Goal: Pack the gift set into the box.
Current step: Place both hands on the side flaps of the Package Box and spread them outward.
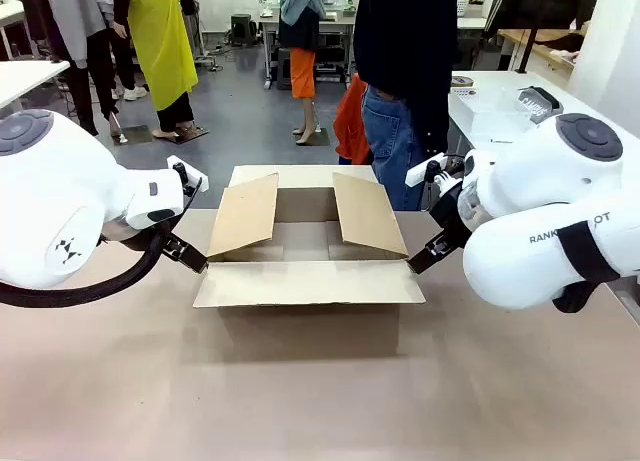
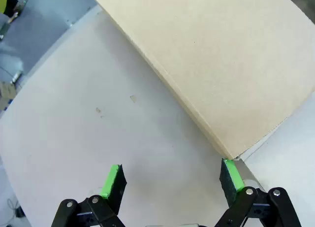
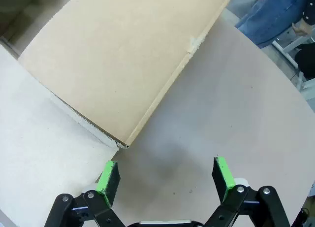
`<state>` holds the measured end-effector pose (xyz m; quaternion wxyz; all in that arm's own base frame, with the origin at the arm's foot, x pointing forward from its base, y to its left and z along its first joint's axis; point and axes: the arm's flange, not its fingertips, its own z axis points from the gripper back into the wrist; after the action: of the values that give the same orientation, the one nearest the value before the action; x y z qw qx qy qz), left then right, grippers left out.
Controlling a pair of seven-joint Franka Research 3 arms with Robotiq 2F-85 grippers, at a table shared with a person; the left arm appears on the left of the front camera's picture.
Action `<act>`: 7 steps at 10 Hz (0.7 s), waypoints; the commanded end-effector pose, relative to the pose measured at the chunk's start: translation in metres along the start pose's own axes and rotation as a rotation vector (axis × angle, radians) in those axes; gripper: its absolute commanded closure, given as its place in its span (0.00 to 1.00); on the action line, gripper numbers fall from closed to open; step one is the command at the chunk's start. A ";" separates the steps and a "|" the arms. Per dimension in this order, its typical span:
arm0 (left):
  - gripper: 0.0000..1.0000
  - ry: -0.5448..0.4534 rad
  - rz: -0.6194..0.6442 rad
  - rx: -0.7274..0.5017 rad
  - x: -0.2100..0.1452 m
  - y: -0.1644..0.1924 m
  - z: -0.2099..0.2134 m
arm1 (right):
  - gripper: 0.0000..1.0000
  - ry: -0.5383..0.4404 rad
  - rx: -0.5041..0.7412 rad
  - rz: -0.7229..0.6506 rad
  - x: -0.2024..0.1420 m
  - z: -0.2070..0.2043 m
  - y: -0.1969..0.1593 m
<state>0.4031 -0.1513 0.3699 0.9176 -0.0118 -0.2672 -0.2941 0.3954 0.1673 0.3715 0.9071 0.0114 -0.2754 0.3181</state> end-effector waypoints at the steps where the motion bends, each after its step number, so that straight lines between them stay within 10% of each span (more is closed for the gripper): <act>1: 0.00 -0.001 0.000 0.000 0.000 0.000 0.000 | 0.00 0.000 0.000 0.000 0.000 0.000 0.000; 7: 0.00 -0.001 0.000 0.000 0.000 0.000 0.000 | 0.00 0.000 0.000 0.000 0.000 0.000 0.000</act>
<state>0.4031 -0.1514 0.3699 0.9176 -0.0119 -0.2672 -0.2939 0.3954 0.1673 0.3715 0.9071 0.0112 -0.2754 0.3182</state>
